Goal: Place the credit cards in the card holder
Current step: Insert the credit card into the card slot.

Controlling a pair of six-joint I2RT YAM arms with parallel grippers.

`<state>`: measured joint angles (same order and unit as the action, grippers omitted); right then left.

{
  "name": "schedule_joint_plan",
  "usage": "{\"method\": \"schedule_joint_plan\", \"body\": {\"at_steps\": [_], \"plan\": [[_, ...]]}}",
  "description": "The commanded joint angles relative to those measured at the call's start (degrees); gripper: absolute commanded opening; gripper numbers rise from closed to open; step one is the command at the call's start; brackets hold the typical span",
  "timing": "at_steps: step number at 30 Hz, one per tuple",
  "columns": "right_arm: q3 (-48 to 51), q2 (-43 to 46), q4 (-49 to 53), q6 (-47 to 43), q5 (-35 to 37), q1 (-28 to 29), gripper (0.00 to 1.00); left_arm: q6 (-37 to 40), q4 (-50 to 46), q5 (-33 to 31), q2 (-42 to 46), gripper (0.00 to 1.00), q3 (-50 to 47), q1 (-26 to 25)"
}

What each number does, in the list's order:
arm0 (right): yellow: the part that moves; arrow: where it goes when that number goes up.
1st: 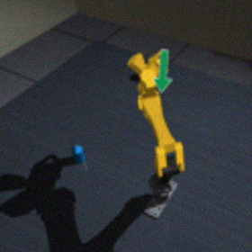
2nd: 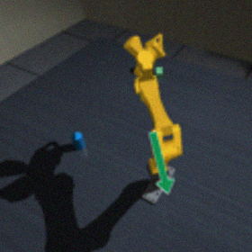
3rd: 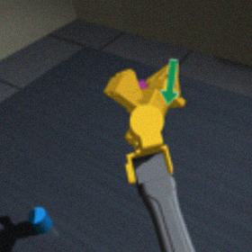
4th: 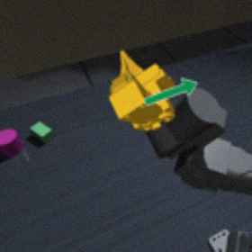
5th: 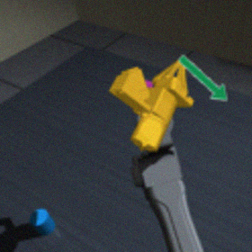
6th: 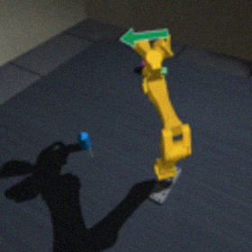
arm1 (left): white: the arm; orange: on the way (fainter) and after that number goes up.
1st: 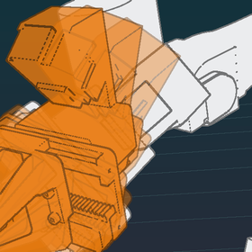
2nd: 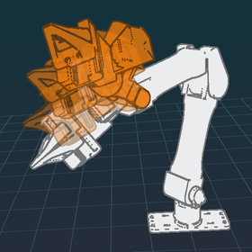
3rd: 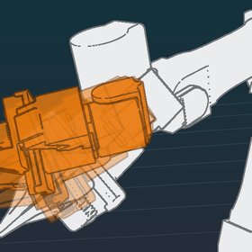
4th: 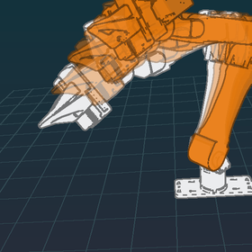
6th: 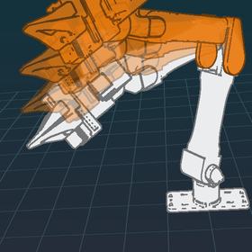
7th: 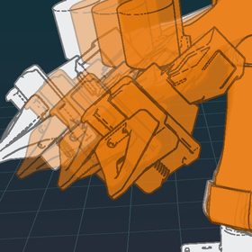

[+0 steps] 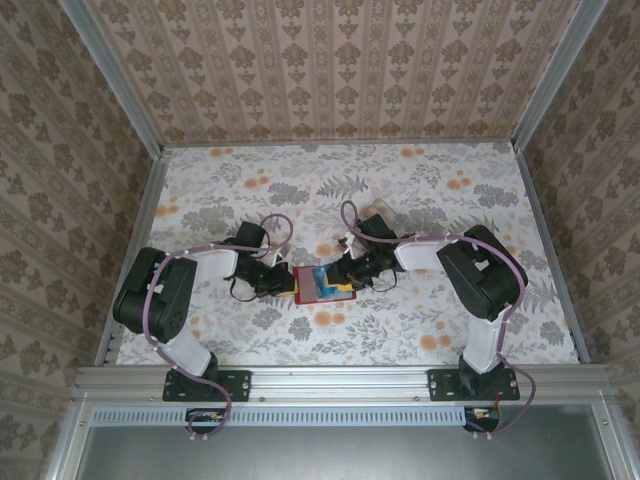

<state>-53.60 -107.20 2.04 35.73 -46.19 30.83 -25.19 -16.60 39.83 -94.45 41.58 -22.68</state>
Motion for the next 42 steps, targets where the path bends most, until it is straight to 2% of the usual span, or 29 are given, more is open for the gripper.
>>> {"method": "schedule_joint_plan", "body": {"at_steps": [1, 4, 5, 8, 11, 20, 28, 32, 36, 40, 42], "plan": [[-0.8, 1.6, 7.2, -2.3, 5.2, 0.0, 0.39, 1.1, -0.4, -0.7, 0.0, 0.01, -0.8, 0.4], [-1.3, 1.5, 8.3, -2.7, 5.5, 0.2, 0.36, 1.2, -0.3, -0.6, -0.1, 0.01, -0.8, 0.4], [-1.4, 1.3, 8.5, -2.9, 5.7, 0.2, 0.33, 1.2, -0.3, -0.5, -0.2, 0.01, -0.8, 0.5], [-1.5, 0.7, 8.1, -2.5, 5.3, 0.6, 0.1, 1.0, 0.0, -0.5, -0.3, 0.01, -0.8, 0.5], [-1.0, -0.2, 5.0, -0.2, 3.7, 1.5, 0.01, 1.0, 0.2, -0.3, -0.4, 0.01, -0.9, 0.5], [-0.5, -1.9, -1.4, 5.0, 1.3, 2.5, 0.0, 0.9, 0.2, -0.4, -0.5, 0.0, -0.7, 0.5], [-0.9, -1.6, -0.6, 4.6, -2.7, 0.9, 0.0, 1.7, 0.0, -1.2, -0.3, 0.01, -0.9, 0.4], [-1.3, -2.1, -0.1, 4.2, -4.5, 0.7, 0.0, 2.3, -1.5, -2.6, 0.1, 0.12, -0.3, 0.5], [-1.4, -2.8, -1.3, 4.9, -5.8, 0.7, 0.0, 1.0, 0.2, -1.9, 0.9, 0.29, -0.8, 0.4], [-1.2, -3.0, -1.9, 5.3, -6.1, 0.6, 0.0, -0.4, 1.6, -1.1, 1.4, 0.31, -1.0, 0.5], [-1.1, -3.0, -2.5, 5.8, -6.0, 0.5, 0.0, -0.4, 1.5, -1.2, 1.6, 0.25, -0.9, 0.4]]}}
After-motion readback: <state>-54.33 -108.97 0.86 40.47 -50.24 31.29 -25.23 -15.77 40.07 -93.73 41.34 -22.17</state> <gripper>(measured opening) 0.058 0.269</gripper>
